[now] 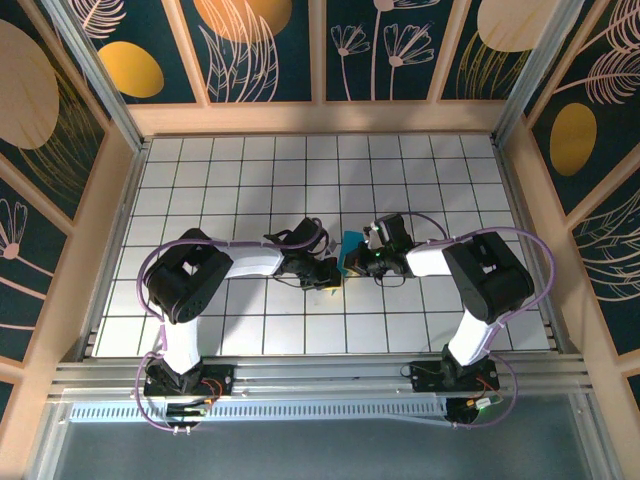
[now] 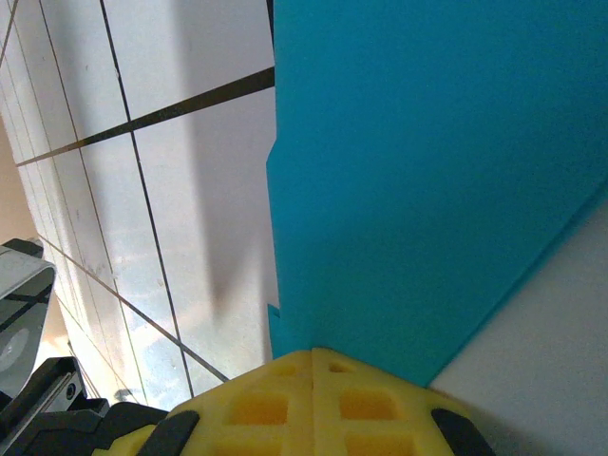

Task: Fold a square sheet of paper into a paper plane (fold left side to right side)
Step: Fold the wing for the fifth time at the center of the table.

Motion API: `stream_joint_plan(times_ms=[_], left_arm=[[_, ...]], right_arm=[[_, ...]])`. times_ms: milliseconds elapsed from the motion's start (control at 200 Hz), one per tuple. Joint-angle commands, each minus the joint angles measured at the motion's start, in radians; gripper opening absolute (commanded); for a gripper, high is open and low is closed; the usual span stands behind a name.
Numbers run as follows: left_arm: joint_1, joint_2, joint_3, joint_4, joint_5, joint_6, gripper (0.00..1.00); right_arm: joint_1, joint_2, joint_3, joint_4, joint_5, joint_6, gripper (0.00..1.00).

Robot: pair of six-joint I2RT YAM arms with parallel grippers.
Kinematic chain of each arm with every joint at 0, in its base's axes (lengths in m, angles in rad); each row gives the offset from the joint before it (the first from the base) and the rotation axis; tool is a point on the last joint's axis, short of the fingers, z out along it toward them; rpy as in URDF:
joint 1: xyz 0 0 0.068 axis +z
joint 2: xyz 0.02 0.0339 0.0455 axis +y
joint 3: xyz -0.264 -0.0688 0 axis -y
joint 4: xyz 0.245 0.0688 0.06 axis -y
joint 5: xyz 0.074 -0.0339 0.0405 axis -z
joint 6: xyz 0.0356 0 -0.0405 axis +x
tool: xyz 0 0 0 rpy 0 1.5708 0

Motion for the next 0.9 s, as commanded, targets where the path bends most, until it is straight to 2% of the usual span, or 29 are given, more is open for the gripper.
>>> stream_joint_plan(times_ms=[0, 896], left_arm=[[-0.003, 0.007, 0.010, -0.028, -0.020, 0.011, 0.00], [-0.002, 0.018, -0.019, -0.049, -0.031, 0.036, 0.00]], right_arm=[[0.014, 0.070, -0.028, -0.176, 0.088, -0.031, 0.00], [0.014, 0.075, -0.017, -0.194, 0.091, -0.041, 0.00]])
